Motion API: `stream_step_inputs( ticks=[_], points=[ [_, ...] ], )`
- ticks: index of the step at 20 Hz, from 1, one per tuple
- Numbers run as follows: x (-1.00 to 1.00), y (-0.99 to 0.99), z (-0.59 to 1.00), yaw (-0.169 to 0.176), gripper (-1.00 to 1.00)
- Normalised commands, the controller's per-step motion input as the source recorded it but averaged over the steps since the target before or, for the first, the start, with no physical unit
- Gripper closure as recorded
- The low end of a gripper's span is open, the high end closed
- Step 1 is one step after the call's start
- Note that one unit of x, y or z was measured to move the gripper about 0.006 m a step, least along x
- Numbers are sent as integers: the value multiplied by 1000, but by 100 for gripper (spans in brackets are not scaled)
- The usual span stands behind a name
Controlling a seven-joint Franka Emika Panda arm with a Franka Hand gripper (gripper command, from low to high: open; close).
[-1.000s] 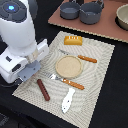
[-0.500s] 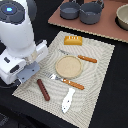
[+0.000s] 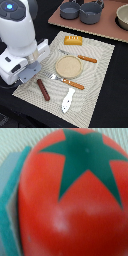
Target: Interact with the objects in diverse but meaningful ways.
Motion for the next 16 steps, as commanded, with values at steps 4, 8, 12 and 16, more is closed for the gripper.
stream_step_inputs(
  ticks=[4,8,12,16],
  points=[
    [-134,519,1000,0,100],
    [-24,628,900,2,100],
    [0,661,771,4,100],
    [0,630,627,1,100]
  ],
)
